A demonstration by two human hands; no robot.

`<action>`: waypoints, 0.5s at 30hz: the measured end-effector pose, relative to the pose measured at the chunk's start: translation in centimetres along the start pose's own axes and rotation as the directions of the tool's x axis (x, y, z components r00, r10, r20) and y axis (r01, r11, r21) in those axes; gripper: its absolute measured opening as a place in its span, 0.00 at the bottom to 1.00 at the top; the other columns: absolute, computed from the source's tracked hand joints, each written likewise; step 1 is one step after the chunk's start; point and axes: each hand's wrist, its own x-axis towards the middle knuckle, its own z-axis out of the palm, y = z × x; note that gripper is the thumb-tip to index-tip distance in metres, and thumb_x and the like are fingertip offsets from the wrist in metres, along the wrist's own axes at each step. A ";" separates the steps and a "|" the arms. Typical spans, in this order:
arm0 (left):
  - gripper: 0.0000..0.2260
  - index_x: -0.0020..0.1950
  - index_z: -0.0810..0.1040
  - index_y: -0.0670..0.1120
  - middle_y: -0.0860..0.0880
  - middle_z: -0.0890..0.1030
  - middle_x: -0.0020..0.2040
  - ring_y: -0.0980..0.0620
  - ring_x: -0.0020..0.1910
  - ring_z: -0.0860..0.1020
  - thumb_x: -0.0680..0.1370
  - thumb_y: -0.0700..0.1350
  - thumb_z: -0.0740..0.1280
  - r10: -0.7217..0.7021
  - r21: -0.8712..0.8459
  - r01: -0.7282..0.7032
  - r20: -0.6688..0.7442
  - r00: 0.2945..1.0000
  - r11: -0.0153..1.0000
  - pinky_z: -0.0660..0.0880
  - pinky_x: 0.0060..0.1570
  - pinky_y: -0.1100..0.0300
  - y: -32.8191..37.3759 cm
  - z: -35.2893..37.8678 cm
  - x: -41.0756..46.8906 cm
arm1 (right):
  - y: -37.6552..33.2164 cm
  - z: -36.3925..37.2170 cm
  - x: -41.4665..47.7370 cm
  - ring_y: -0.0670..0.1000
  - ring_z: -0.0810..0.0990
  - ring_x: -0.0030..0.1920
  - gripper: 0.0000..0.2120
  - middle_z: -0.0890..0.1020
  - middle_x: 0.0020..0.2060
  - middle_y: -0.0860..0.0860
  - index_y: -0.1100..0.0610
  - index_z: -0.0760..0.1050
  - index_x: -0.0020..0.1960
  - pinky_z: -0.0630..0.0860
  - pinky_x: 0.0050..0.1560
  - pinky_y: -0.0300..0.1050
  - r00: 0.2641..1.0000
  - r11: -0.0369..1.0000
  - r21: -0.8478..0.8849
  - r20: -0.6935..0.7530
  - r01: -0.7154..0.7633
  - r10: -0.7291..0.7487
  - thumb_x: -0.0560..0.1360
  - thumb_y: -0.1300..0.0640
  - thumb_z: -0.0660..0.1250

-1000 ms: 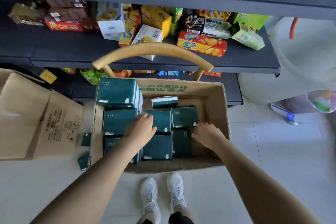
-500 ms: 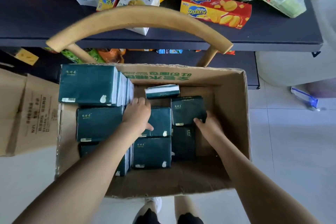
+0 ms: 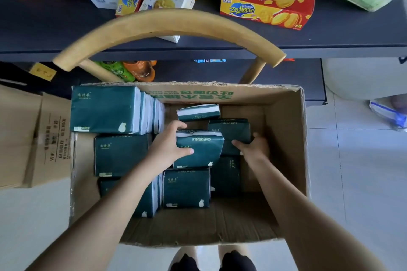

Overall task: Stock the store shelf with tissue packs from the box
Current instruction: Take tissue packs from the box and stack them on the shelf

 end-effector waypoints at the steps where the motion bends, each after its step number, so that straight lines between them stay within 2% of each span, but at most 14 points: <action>1: 0.26 0.65 0.68 0.50 0.56 0.70 0.57 0.54 0.56 0.71 0.71 0.46 0.74 -0.025 -0.043 0.024 -0.016 1.000 0.999 0.64 0.46 0.62 0.1 0.0 -0.1 | 0.0 -0.2 -0.1 0.55 0.81 0.50 0.24 0.81 0.51 0.55 0.60 0.71 0.60 0.71 0.41 0.41 1.000 1.000 0.006 0.009 0.004 -0.004 0.69 0.53 0.75; 2: 0.26 0.65 0.69 0.49 0.56 0.70 0.55 0.55 0.53 0.69 0.71 0.46 0.74 -0.046 -0.081 0.044 -0.033 0.998 0.996 0.64 0.45 0.62 0.2 0.0 -0.2 | 0.0 -0.4 -0.3 0.54 0.80 0.48 0.22 0.81 0.49 0.54 0.60 0.72 0.59 0.70 0.40 0.40 1.000 1.000 0.018 0.022 0.010 -0.010 0.69 0.53 0.75; 4: 0.25 0.64 0.71 0.49 0.57 0.70 0.55 0.58 0.54 0.68 0.70 0.46 0.75 -0.096 -0.175 0.083 -0.065 0.993 0.981 0.64 0.49 0.62 0.5 -0.1 -0.6 | -0.2 -0.9 -0.7 0.51 0.78 0.44 0.22 0.81 0.50 0.54 0.60 0.73 0.59 0.70 0.41 0.40 0.999 0.998 0.059 0.045 0.028 -0.031 0.69 0.54 0.75; 7: 0.22 0.61 0.75 0.46 0.54 0.77 0.56 0.54 0.55 0.75 0.69 0.46 0.76 -0.153 -0.333 0.122 -0.070 0.986 0.935 0.71 0.54 0.59 1.0 -0.4 -1.3 | -0.6 -1.9 -1.6 0.49 0.78 0.42 0.20 0.81 0.49 0.53 0.60 0.74 0.59 0.72 0.40 0.40 0.995 0.986 0.156 0.068 0.066 -0.077 0.70 0.56 0.74; 10: 0.15 0.52 0.76 0.49 0.53 0.80 0.50 0.51 0.53 0.78 0.69 0.44 0.76 -0.157 -0.483 0.107 -0.063 0.986 0.869 0.75 0.48 0.61 1.8 -1.5 -2.8 | -1.4 -3.5 -3.3 0.46 0.76 0.37 0.16 0.78 0.42 0.50 0.57 0.73 0.54 0.70 0.32 0.37 0.991 0.972 0.202 0.033 0.117 -0.126 0.70 0.56 0.74; 12: 0.12 0.51 0.76 0.50 0.52 0.81 0.50 0.51 0.52 0.79 0.70 0.44 0.75 -0.147 -0.587 0.084 -0.061 0.987 0.805 0.76 0.50 0.59 2.5 -2.8 -4.3 | -2.0 -4.8 -4.8 0.47 0.77 0.37 0.15 0.79 0.42 0.51 0.57 0.73 0.51 0.72 0.34 0.40 0.989 0.960 0.238 -0.016 0.149 -0.149 0.69 0.56 0.75; 15: 0.13 0.54 0.76 0.49 0.50 0.81 0.51 0.50 0.53 0.79 0.72 0.45 0.73 -0.121 -0.693 0.039 -0.071 0.990 0.720 0.75 0.59 0.50 3.8 -5.3 -6.7 | -3.5 -7.1 -7.4 0.49 0.78 0.40 0.16 0.80 0.43 0.53 0.59 0.73 0.51 0.77 0.40 0.45 0.982 0.941 0.281 -0.057 0.186 -0.177 0.68 0.56 0.76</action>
